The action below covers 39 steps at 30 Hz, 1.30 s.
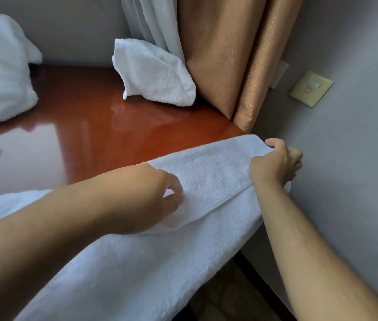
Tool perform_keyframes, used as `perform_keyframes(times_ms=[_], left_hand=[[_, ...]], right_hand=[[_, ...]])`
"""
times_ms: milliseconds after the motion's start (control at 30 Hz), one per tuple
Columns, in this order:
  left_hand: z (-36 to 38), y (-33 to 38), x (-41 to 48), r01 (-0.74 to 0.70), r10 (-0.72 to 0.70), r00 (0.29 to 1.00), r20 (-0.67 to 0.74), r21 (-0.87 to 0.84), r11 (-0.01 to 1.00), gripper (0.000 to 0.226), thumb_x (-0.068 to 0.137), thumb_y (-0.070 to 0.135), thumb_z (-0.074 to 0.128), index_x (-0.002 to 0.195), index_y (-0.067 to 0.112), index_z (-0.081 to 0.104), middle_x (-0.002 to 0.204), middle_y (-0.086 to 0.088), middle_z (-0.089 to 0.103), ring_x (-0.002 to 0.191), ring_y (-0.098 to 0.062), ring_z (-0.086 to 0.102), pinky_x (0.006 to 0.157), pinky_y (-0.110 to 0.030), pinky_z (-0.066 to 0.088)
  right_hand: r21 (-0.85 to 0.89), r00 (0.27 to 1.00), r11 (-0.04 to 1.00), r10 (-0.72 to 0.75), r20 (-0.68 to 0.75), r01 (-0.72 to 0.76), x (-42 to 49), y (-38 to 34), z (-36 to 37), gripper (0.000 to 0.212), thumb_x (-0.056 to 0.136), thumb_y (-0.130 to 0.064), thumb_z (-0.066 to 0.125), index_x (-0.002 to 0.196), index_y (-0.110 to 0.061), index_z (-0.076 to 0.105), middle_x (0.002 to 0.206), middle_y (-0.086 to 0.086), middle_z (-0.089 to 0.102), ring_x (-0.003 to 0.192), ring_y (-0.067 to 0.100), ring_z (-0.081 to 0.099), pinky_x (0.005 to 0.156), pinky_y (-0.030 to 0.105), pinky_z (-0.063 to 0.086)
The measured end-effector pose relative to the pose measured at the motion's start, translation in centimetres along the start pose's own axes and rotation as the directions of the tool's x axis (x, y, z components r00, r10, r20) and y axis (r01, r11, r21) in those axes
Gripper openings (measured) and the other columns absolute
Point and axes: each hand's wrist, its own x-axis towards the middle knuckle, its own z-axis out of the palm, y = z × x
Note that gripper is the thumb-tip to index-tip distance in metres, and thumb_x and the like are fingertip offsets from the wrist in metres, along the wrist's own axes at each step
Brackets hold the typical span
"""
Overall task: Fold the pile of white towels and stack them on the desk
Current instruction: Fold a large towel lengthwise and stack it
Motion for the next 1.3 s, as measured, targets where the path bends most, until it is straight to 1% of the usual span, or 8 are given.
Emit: perform_keyframes(times_ms=[133, 233, 333, 433, 633, 900, 1067, 1300], left_hand=[[-0.1, -0.1, 0.4, 0.013, 0.006, 0.978, -0.210, 0.089, 0.996, 0.032, 0.101, 0.046, 0.047, 0.132, 0.047, 0.052, 0.111, 0.020, 0.053, 0.099, -0.007, 0.053, 0.078, -0.031, 0.052], [0.0, -0.7, 0.5, 0.038, -0.019, 0.993, -0.117, 0.163, 0.986, 0.050, 0.097, 0.052, 0.050, 0.145, 0.048, 0.037, 0.140, 0.017, 0.039, 0.123, -0.010, 0.038, 0.098, -0.034, 0.045], [0.6, -0.8, 0.4, 0.037, -0.063, 0.992, 0.107, 0.232, 0.972, 0.072, 0.096, 0.060, 0.044, 0.157, 0.043, 0.008, 0.166, 0.010, 0.001, 0.152, -0.018, 0.005, 0.122, -0.041, 0.014], [0.9, -0.6, 0.3, 0.065, -0.103, 0.981, 0.163, 0.221, 0.973, 0.081, 0.097, 0.062, 0.039, 0.158, 0.039, -0.009, 0.166, 0.007, -0.023, 0.153, -0.016, -0.019, 0.123, -0.039, -0.004], [1.0, -0.7, 0.5, 0.055, -0.087, 0.986, 0.141, 0.218, 0.974, 0.081, 0.094, 0.064, 0.040, 0.157, 0.040, -0.006, 0.166, 0.010, -0.020, 0.153, -0.014, -0.015, 0.123, -0.039, 0.002], [1.5, -1.1, 0.8, 0.045, -0.081, 0.987, 0.142, 0.237, 0.971, 0.084, 0.094, 0.065, 0.038, 0.158, 0.038, -0.010, 0.166, 0.008, -0.022, 0.153, -0.016, -0.019, 0.124, -0.040, -0.002], [2.4, -1.5, 0.9, 0.038, -0.069, 0.991, 0.112, 0.260, 0.965, 0.079, 0.096, 0.065, 0.025, 0.157, 0.036, -0.017, 0.165, 0.006, -0.027, 0.151, -0.015, -0.026, 0.125, -0.043, -0.008], [2.6, -1.8, 0.9, 0.071, -0.057, 0.996, -0.062, 0.261, 0.963, 0.073, 0.094, 0.065, 0.018, 0.158, 0.039, -0.004, 0.168, 0.008, -0.011, 0.154, -0.014, -0.015, 0.124, -0.042, -0.004]], right_hand=[[-0.145, 0.976, 0.965, -0.216, 0.033, 0.218, -0.3, -0.9, -0.3, 0.049, 0.080, -0.002, 0.056, 0.123, -0.025, 0.065, 0.145, 0.005, 0.042, 0.131, 0.032, 0.036, 0.108, 0.045, 0.030], [-0.128, 0.901, 0.911, -0.350, 0.257, 0.391, -0.6, -2.4, 0.1, 0.033, 0.089, -0.017, 0.052, 0.117, -0.018, 0.070, 0.133, 0.007, 0.056, 0.121, 0.030, 0.050, 0.098, 0.038, 0.037], [-0.290, 0.830, 0.867, -0.215, 0.515, 0.405, -0.6, -3.7, 1.3, 0.059, 0.097, -0.046, 0.039, 0.145, -0.013, 0.049, 0.159, 0.013, 0.033, 0.144, 0.033, 0.032, 0.115, 0.047, 0.027], [-0.385, 0.779, 0.876, 0.017, 0.627, 0.291, -0.2, -4.0, 2.6, 0.085, 0.095, -0.066, 0.020, 0.162, -0.015, 0.013, 0.170, 0.010, 0.002, 0.155, 0.035, 0.001, 0.122, 0.053, 0.009], [-0.428, 0.857, 0.865, -0.004, 0.515, 0.262, 2.0, -3.9, 3.4, 0.084, 0.086, -0.064, 0.020, 0.152, -0.015, 0.035, 0.151, 0.017, 0.041, 0.136, 0.038, 0.037, 0.108, 0.053, 0.030], [-0.430, 0.830, 0.861, 0.017, 0.558, 0.272, 0.5, -4.7, 3.3, 0.078, 0.094, -0.060, 0.022, 0.153, -0.012, 0.039, 0.159, 0.017, 0.031, 0.146, 0.039, 0.024, 0.119, 0.054, 0.022], [-0.401, 0.754, 0.847, 0.000, 0.656, 0.349, -3.3, -4.7, 3.2, 0.093, 0.093, -0.073, 0.015, 0.162, -0.012, 0.002, 0.169, 0.013, -0.006, 0.155, 0.038, -0.008, 0.123, 0.055, -0.002], [-0.397, 0.763, 0.850, -0.010, 0.646, 0.347, -2.5, -5.6, 4.8, 0.093, 0.093, -0.072, 0.014, 0.161, -0.010, -0.001, 0.169, 0.016, -0.007, 0.155, 0.039, -0.007, 0.123, 0.055, 0.000]])
